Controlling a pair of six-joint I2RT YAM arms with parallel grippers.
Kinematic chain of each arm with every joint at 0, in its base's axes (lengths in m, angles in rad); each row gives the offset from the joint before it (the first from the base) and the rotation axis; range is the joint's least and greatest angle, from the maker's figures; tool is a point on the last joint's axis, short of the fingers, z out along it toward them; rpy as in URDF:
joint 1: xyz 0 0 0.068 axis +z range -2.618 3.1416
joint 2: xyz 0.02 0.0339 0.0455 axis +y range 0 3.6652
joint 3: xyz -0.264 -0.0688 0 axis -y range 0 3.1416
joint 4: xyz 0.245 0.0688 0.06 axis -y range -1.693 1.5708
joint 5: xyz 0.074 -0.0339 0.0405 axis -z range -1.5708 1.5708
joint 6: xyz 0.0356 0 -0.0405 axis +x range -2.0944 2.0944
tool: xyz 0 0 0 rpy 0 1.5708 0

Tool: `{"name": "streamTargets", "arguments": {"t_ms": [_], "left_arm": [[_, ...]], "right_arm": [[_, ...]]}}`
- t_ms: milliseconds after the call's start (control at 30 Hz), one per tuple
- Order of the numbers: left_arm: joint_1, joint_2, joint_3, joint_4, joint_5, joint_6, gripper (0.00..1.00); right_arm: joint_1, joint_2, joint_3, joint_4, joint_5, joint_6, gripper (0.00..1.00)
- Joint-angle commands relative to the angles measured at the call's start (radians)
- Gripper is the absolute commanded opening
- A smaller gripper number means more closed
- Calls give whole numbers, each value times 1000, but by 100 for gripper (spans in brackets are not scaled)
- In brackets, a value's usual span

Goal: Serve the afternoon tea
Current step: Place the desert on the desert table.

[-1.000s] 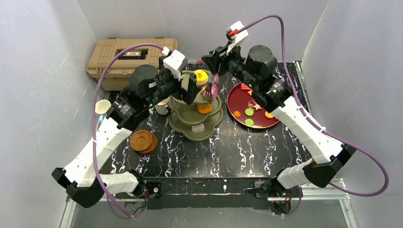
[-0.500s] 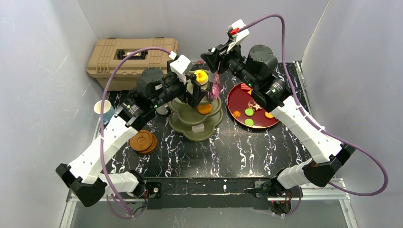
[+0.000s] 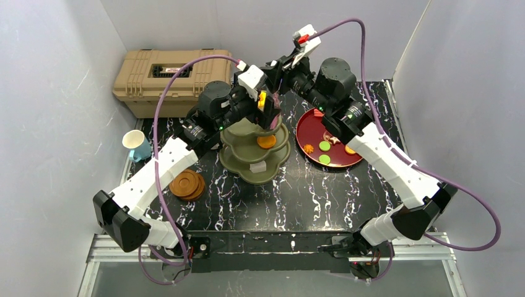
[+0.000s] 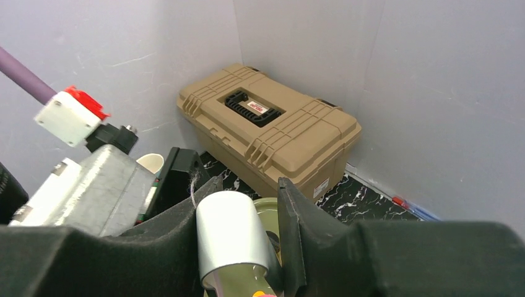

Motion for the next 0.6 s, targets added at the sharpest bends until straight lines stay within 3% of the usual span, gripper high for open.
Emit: {"name": "streamTargets", "arguments": {"t_ms": [0, 100, 233, 467, 567], "left_arm": [[-2, -30, 32, 56, -26, 49, 79], [-1, -47, 12, 96, -9, 75, 70], [-2, -45, 13, 89, -3, 86, 66], [-1, -58, 3, 73, -3, 111, 33], [-1, -67, -8, 69, -5, 113, 31]], "right_arm": [[4, -30, -7, 97, 3, 4, 37], [4, -38, -23, 97, 14, -5, 38], [4, -45, -40, 93, 19, -16, 41], [4, -65, -66, 87, 70, -49, 49], [3, -66, -64, 86, 77, -56, 56]]}}
